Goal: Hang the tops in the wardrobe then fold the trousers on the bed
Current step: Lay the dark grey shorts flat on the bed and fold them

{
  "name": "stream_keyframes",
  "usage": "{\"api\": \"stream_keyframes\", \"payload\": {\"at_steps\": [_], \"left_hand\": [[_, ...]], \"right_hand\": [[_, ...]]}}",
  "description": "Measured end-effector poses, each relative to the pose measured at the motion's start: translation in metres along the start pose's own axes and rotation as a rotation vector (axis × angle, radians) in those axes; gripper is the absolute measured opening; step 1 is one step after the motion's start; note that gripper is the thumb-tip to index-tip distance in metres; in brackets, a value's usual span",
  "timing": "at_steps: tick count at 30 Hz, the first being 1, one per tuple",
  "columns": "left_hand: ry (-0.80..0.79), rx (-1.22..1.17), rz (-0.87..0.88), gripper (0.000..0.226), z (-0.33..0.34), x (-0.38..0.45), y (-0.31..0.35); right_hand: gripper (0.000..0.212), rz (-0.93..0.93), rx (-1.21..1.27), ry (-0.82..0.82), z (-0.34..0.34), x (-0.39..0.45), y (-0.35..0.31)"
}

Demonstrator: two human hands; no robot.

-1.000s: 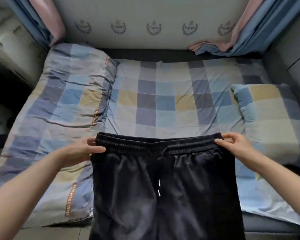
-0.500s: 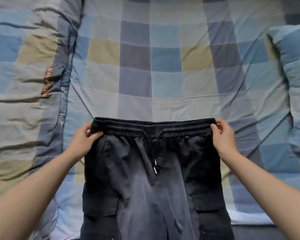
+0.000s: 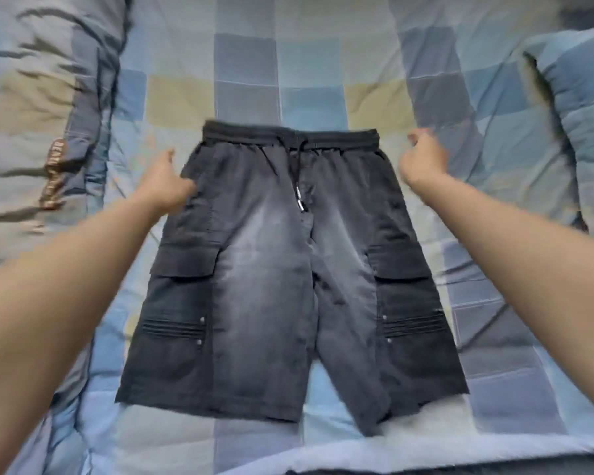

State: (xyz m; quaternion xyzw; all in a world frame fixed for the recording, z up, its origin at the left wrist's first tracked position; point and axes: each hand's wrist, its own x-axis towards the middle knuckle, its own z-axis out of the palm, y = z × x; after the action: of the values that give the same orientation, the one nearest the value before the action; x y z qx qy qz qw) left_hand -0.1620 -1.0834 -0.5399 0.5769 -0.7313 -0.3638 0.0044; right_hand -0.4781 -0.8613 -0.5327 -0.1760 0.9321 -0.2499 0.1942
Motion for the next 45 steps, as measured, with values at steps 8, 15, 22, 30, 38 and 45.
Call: {"api": "stream_keyframes", "payload": {"at_steps": [8,15,22,30,38,45], "left_hand": [[-0.253,0.329,-0.153,0.077,0.086,-0.118,-0.139],[0.099,0.402,-0.334,0.069,0.075,-0.168,-0.197],[0.185,0.115,-0.422,0.020,0.046,-0.183,-0.232],[0.304,0.025,-0.227,0.018,0.002,-0.201,-0.251],[0.044,0.489,-0.127,0.069,0.029,-0.224,-0.242],[-0.126,0.435,0.288,0.061,0.123,-0.252,-0.152]], "right_hand": [[0.020,0.095,0.056,-0.232,0.074,-0.166,0.124],[0.007,0.312,0.301,-0.539,0.129,-0.302,0.136],[0.021,0.415,0.296,-0.634,0.166,-0.335,0.109],[0.013,0.356,0.420,-0.693,0.150,-0.373,0.093],[0.015,0.441,0.123,-0.629,0.102,-0.337,0.132],[0.008,0.362,-0.102,-0.202,0.033,-0.256,0.194]]}}
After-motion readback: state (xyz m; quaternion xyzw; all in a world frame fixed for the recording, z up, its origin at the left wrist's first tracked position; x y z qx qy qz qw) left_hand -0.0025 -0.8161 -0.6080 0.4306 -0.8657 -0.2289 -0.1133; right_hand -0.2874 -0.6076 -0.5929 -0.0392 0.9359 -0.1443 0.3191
